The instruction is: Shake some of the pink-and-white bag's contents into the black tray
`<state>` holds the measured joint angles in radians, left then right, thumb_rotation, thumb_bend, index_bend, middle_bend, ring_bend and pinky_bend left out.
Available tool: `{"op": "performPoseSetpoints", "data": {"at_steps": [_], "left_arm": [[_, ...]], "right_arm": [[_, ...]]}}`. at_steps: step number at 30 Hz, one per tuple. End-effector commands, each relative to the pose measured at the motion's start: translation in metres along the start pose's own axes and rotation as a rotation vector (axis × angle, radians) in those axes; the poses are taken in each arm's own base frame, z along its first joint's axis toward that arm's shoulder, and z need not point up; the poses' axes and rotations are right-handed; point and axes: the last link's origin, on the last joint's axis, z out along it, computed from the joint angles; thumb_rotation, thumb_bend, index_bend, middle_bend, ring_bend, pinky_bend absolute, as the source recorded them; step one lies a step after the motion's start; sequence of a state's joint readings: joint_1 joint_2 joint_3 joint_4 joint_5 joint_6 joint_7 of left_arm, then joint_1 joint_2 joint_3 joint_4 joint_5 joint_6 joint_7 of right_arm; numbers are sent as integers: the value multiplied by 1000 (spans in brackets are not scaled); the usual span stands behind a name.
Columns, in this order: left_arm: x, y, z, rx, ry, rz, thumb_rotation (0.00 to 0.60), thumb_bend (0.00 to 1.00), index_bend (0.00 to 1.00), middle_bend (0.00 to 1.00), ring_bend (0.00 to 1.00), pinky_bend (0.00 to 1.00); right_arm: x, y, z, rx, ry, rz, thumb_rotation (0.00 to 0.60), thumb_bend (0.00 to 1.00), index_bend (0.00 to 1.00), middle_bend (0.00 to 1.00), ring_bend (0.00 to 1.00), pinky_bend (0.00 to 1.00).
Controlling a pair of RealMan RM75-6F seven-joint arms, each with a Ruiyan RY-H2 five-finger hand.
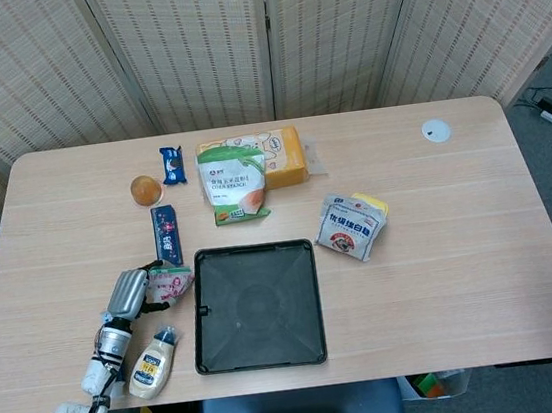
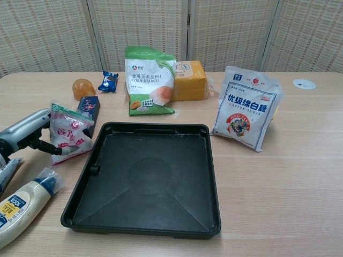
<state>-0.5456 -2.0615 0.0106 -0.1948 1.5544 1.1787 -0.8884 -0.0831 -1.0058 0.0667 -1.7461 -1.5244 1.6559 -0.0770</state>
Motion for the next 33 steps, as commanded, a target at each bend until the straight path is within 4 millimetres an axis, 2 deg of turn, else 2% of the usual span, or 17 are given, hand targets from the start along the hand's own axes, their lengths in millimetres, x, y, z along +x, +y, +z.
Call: {"op": "performPoseSetpoints", "data": {"at_steps": [1,10,20,23,27,33], "left_arm": [[1,-1,-1,0,0,1,600,492,435,581,608,603],[17,-2,-4,-47,34,12,600,595,462,698,721,683],[63,7,-1,-233,78,192,600,598,461,710,733,695],[77,16,4,-318,71,298,600,599,470,712,726,695],[87,32,10,-413,63,401,600,604,477,716,724,695],[89,73,17,-540,33,537,600,611,474,718,724,695]], "right_arm": [[0,0,0,1,-1,1,600,350,0,0,33,43],[0,-2,0,11,9,6,600,350,0,0,34,43],[1,-5,2,36,20,10,600,351,0,0,36,43],[1,-7,4,50,23,9,600,350,0,0,36,43],[1,-9,6,62,25,9,600,350,0,0,35,43],[1,-10,9,79,28,10,600,351,0,0,35,44]]}}
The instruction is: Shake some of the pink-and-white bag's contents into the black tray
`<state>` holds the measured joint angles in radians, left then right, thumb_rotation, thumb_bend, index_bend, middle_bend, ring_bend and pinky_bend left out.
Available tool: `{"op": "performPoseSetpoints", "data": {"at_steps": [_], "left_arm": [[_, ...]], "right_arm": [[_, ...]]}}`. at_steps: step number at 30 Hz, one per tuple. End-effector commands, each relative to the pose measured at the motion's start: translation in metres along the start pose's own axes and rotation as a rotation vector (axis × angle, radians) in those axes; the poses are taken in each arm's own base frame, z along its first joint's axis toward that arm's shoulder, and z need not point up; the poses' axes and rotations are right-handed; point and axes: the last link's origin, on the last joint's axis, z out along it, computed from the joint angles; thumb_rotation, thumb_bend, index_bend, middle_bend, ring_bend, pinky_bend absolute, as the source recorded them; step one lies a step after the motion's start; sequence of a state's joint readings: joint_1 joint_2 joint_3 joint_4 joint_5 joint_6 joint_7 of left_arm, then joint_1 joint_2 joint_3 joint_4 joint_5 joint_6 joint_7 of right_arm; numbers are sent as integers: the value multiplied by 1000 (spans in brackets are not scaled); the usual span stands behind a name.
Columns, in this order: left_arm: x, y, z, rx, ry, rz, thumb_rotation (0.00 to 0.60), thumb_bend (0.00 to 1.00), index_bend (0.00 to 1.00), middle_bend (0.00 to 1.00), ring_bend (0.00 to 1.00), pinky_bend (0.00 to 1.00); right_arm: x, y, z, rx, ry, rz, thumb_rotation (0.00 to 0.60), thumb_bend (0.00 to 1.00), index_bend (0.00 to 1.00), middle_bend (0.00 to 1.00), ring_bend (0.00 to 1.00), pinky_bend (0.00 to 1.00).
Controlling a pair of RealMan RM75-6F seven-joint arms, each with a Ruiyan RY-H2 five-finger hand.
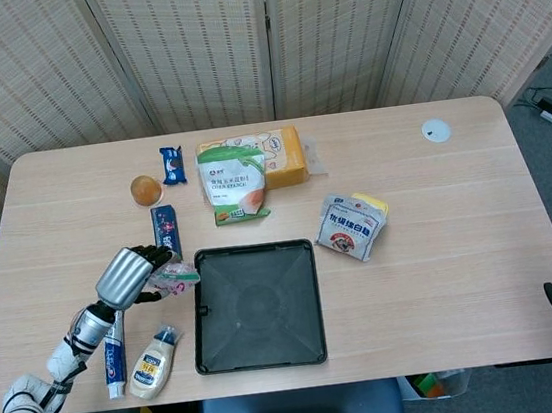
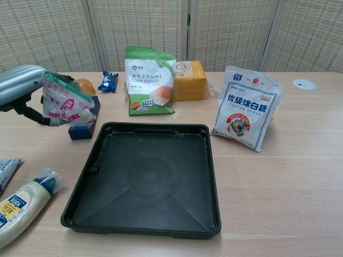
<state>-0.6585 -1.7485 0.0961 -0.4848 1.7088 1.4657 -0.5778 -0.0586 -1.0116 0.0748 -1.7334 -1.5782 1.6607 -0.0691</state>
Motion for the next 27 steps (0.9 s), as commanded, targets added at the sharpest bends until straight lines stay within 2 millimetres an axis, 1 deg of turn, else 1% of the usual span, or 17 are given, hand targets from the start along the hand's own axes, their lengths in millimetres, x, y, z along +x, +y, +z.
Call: {"op": "performPoseSetpoints", "data": {"at_steps": [1,4,8,12,18,21,27], "left_arm": [[19,26,21,-130,-31,141,600,611,474,719,724,695],[24,45,30,-170,-58,229,600,611,474,719,725,695],[26,65,40,-199,-111,348,600,611,469,719,724,695],[24,78,45,-209,-157,414,600,611,465,720,730,695],[20,90,48,-217,-200,535,600,611,459,722,739,695],[18,94,48,-209,-222,569,600,610,455,722,739,695],[15,95,46,-190,-262,632,600,611,457,726,741,695]], "right_arm": [[0,0,1,6,1,1,600,350,0,0,35,44],[-1,1,2,7,0,3,600,350,0,0,35,44],[-3,4,3,9,-2,8,600,351,0,0,35,43],[-5,6,5,9,-4,12,600,351,0,0,36,43],[-7,8,6,12,-7,17,600,350,0,0,36,43],[-8,8,6,13,-8,19,600,350,0,0,36,44],[-10,10,6,7,-10,23,600,351,0,0,35,44]]}}
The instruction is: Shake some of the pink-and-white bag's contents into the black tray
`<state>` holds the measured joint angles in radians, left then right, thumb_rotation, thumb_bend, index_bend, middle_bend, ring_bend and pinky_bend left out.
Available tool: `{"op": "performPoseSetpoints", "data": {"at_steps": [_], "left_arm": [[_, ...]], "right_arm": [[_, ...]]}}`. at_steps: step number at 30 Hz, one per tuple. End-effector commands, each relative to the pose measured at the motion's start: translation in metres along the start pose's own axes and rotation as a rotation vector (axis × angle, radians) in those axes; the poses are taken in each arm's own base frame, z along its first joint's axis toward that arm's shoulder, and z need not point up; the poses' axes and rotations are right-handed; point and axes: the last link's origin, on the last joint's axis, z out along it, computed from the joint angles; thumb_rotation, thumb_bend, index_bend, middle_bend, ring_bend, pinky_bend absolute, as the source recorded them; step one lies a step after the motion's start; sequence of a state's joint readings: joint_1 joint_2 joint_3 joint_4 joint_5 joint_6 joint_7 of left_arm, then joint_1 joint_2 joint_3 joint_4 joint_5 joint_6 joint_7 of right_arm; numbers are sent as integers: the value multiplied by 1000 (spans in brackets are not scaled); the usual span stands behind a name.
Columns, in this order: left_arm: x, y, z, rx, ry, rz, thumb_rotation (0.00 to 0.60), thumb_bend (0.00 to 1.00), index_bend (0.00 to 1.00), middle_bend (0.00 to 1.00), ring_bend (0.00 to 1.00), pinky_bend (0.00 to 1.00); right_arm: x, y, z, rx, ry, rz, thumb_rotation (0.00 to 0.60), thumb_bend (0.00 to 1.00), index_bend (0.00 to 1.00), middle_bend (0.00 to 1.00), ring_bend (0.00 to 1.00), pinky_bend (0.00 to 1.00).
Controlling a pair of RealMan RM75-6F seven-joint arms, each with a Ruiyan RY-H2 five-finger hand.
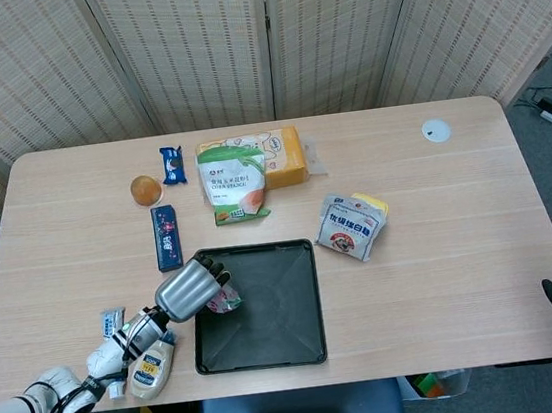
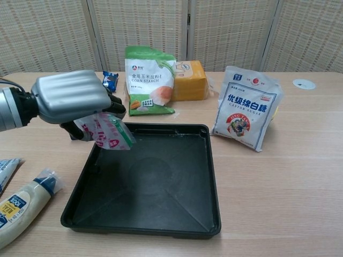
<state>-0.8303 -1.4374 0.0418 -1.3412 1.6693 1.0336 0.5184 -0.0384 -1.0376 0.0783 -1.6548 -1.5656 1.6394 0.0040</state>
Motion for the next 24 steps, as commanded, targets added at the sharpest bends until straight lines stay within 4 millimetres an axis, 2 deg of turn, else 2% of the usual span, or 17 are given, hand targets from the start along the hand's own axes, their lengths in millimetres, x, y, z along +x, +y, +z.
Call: {"op": "performPoseSetpoints", "data": {"at_steps": [1,24], "left_arm": [[-2,1,-1,10,-41,16,600,610,458,726,741,695],[-6,27,-4,21,-151,245,600,610,497,748,751,695]], "right_arm": [[0,1,0,-2,0,1,600,350,0,0,35,44],[-1,3,-2,-14,7,5,600,350,0,0,35,43]]}}
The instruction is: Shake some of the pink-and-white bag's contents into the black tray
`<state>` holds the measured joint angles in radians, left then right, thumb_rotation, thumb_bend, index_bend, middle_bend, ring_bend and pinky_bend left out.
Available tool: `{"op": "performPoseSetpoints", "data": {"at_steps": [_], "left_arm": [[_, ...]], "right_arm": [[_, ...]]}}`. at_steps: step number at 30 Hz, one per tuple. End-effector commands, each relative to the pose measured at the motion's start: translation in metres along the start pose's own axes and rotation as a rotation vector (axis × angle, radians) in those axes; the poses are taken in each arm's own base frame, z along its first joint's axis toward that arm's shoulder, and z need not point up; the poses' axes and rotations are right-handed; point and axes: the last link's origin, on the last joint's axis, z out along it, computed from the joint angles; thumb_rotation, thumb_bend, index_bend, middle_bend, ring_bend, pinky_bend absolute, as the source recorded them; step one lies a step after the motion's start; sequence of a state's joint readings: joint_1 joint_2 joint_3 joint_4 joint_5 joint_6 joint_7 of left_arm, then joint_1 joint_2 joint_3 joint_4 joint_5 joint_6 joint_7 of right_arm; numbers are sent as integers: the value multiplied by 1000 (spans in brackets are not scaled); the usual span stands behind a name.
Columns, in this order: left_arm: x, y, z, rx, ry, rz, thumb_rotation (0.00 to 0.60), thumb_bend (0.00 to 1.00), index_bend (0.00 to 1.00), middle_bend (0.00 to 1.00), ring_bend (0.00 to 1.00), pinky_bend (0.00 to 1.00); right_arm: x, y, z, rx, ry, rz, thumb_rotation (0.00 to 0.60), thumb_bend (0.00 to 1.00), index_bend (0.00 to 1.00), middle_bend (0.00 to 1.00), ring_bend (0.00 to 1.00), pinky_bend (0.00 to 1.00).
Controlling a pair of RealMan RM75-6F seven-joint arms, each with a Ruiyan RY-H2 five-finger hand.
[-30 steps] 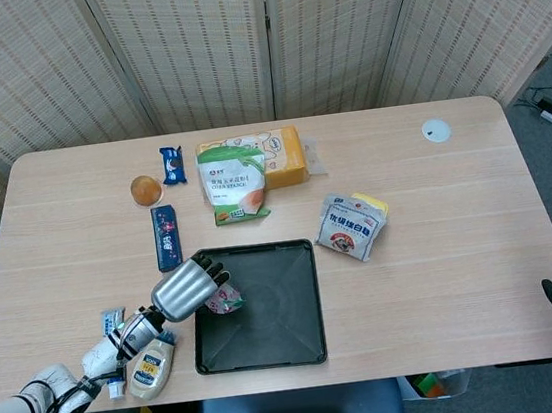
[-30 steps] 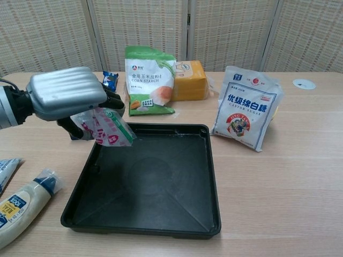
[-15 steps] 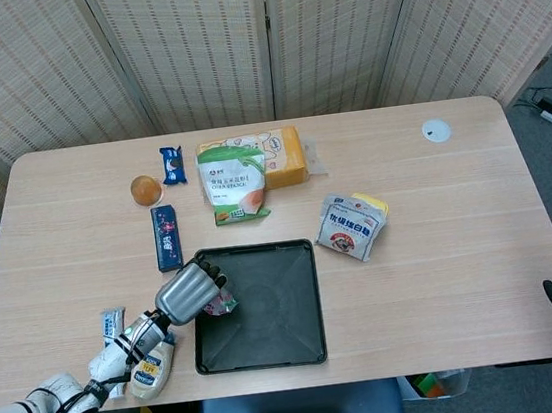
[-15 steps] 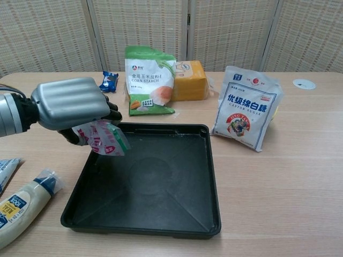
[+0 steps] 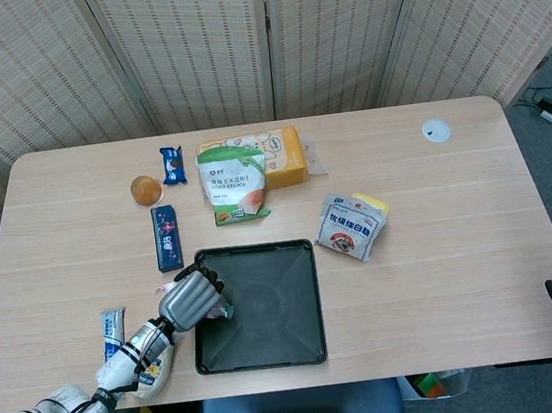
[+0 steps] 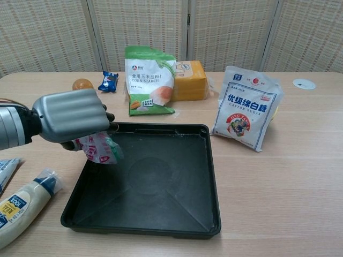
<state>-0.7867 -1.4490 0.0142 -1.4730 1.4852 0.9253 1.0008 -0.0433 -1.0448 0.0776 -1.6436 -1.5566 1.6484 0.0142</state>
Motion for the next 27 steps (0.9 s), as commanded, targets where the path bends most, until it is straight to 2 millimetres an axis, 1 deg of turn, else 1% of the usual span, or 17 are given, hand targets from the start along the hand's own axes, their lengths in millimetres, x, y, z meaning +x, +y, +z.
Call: {"op": "performPoseSetpoints", "data": {"at_steps": [1,6,15,19,22,27], "left_arm": [[1,3,1,7,-12,24,600,610,499,748,751,695],[2,5,2,11,-15,54,600,610,505,751,751,695],[-2,11,3,17,-63,139,600,610,515,755,753,695],[5,15,4,14,-42,113,600,610,510,759,756,695],[7,12,5,28,-14,105,600,611,503,768,761,695],[-1,8,2,38,-52,130,600,611,534,772,763,695]], "right_arm": [[0,0,0,0,1,0,600,350,0,0,35,44],[0,1,-2,-6,3,-1,600,351,0,0,35,44],[0,2,-2,-7,3,4,600,351,0,0,35,43],[-1,2,-2,-8,2,5,600,350,0,0,34,43],[-1,3,-3,-12,1,4,600,351,0,0,35,43],[0,4,-4,-15,7,3,600,350,0,0,34,44]]}}
